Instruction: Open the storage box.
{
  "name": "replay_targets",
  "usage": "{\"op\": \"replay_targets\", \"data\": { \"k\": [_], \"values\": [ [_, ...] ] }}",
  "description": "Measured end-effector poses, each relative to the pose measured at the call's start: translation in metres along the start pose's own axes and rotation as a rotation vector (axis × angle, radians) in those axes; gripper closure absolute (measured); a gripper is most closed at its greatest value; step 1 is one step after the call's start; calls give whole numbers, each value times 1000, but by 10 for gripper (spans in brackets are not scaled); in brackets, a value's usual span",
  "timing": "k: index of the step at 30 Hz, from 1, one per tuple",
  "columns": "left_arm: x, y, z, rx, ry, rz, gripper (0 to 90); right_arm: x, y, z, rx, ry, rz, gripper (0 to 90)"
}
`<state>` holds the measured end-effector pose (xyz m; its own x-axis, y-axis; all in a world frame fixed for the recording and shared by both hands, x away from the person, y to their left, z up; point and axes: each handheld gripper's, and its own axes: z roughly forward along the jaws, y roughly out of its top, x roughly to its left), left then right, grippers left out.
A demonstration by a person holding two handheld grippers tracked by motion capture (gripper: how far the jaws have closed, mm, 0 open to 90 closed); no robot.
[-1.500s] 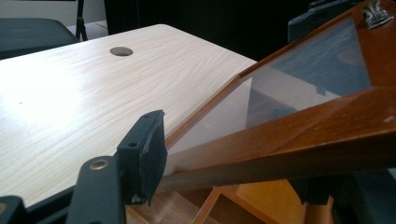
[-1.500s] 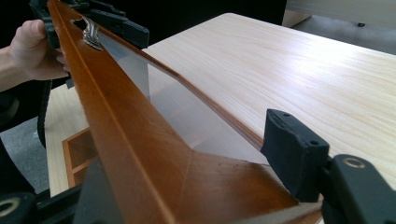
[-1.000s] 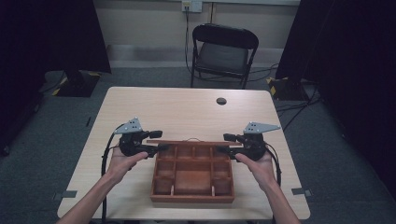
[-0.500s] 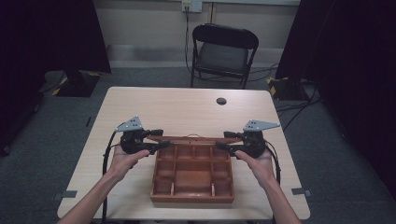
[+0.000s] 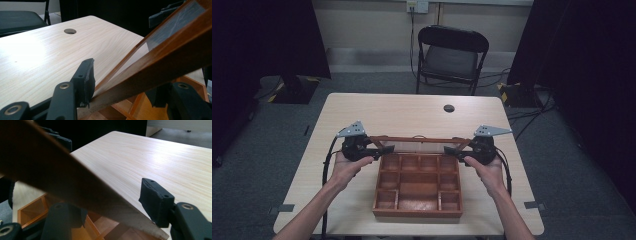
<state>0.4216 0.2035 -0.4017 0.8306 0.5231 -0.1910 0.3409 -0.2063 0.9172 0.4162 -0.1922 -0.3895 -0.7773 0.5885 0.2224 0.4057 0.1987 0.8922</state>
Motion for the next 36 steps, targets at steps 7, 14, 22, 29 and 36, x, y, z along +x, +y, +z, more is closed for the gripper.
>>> {"op": "replay_targets", "data": {
  "k": [7,14,22,29,36],
  "values": [
    [5,1,3,6,9,-2,472,-2,0,2,-11,-13,-3,423],
    [11,-1,5,7,19,-25,479,-9,-1,6,-14,-18,9,430],
    [15,-3,7,18,34,-32,498,-16,-4,14,6,-29,22,427],
    [21,-6,10,32,40,-43,515,-20,-6,20,8,-33,33,415],
    [27,-7,12,22,42,-56,526,-26,-9,24,13,-37,38,404]
  ]
}}
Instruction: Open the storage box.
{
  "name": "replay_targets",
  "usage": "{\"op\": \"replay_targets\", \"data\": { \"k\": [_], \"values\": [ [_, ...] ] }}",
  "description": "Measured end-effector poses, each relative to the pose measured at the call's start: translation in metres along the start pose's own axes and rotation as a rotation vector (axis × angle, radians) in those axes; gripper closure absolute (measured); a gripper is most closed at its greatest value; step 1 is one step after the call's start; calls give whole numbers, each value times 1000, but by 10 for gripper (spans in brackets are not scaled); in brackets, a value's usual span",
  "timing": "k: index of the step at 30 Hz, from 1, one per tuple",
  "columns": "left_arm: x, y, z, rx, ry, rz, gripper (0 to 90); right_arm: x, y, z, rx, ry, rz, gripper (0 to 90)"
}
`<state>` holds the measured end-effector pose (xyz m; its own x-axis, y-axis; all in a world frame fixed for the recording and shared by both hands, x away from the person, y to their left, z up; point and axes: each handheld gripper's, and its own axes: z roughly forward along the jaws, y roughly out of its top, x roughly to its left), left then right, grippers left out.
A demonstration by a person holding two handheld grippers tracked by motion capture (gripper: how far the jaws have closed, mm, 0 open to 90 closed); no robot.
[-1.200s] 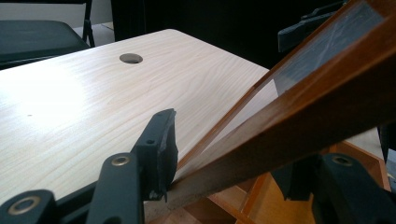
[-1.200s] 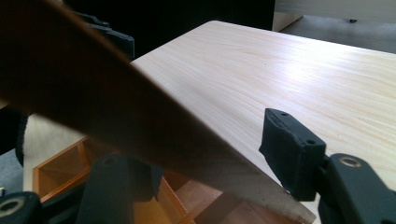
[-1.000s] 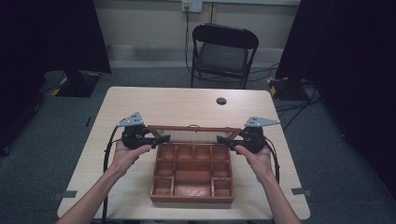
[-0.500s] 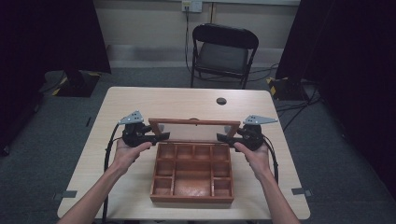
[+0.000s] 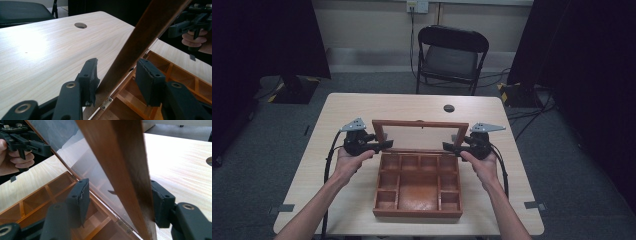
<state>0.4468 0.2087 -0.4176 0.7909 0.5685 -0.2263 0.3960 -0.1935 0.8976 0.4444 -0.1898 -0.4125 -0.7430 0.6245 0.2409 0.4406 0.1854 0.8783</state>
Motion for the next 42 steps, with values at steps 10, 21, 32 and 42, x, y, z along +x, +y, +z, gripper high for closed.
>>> {"op": "replay_targets", "data": {
  "k": [10,21,32,42],
  "values": [
    [3,1,3,1,11,0,533,-3,-4,10,19,-14,2,378],
    [5,-2,5,5,17,-2,534,-6,-7,15,41,-21,-6,383],
    [8,-7,9,21,24,-14,536,-10,-8,15,35,-30,0,444],
    [12,-14,13,39,25,-26,524,-13,-9,18,39,-35,4,442]
  ]
}}
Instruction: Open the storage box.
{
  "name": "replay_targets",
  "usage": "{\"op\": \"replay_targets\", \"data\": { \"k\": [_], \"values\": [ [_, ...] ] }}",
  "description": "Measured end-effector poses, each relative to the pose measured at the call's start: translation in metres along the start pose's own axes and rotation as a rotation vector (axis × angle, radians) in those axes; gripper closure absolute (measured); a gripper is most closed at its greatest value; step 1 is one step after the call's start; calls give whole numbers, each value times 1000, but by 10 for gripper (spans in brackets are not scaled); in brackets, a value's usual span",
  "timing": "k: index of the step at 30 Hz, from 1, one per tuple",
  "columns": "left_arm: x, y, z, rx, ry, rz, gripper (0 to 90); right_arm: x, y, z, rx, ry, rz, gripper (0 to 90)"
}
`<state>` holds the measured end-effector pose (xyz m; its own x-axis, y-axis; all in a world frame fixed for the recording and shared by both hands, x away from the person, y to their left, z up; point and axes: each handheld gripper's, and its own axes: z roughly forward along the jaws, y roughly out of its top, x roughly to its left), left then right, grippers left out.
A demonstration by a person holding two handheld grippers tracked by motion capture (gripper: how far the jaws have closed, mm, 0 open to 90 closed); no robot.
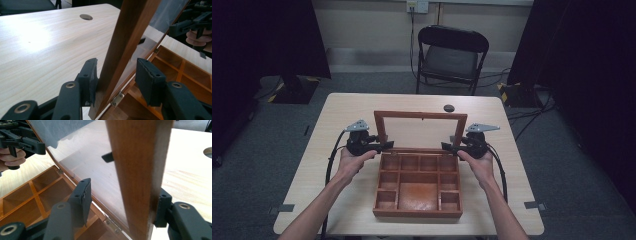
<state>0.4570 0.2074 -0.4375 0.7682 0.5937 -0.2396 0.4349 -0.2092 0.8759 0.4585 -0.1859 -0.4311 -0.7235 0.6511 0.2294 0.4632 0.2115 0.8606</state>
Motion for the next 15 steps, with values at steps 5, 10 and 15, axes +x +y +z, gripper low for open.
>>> {"op": "replay_targets", "data": {
  "k": [5,10,15],
  "values": [
    [2,-6,0,13,6,-5,534,0,-1,1,6,-2,-5,442],
    [4,-9,-1,19,15,-11,539,-2,-2,0,6,-24,-3,451],
    [6,-10,1,19,23,-19,561,-4,-5,2,5,-34,7,473]
  ]
}}
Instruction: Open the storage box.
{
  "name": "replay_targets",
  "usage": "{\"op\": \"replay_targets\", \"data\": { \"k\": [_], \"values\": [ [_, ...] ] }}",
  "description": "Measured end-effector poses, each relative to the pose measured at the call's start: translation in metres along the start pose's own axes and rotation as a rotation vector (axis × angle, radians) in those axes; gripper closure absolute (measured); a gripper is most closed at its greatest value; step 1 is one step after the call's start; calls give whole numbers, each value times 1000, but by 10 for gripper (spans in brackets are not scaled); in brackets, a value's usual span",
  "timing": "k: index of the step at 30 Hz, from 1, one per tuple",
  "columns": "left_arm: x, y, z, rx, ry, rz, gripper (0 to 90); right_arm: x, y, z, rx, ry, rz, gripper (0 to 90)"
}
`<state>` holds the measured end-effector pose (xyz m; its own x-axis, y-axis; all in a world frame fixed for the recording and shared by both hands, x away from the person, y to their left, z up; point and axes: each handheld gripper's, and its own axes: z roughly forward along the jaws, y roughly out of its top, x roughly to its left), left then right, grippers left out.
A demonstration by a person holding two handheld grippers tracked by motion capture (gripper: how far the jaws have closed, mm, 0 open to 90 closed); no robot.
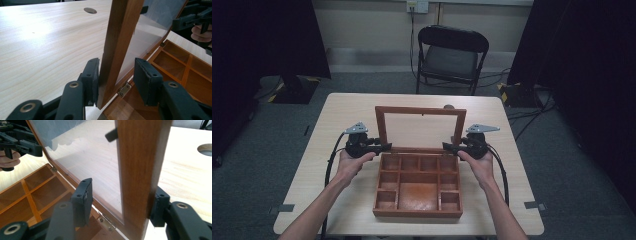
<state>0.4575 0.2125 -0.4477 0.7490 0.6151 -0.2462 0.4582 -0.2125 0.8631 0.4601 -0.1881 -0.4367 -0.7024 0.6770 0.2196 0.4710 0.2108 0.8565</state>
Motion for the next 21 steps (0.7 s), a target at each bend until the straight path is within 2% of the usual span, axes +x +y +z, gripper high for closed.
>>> {"op": "replay_targets", "data": {
  "k": [10,21],
  "values": [
    [2,0,2,-2,11,-9,582,-2,-4,5,5,-24,13,474],
    [6,-1,4,4,12,-20,607,-4,-6,10,11,-30,23,462]
  ]
}}
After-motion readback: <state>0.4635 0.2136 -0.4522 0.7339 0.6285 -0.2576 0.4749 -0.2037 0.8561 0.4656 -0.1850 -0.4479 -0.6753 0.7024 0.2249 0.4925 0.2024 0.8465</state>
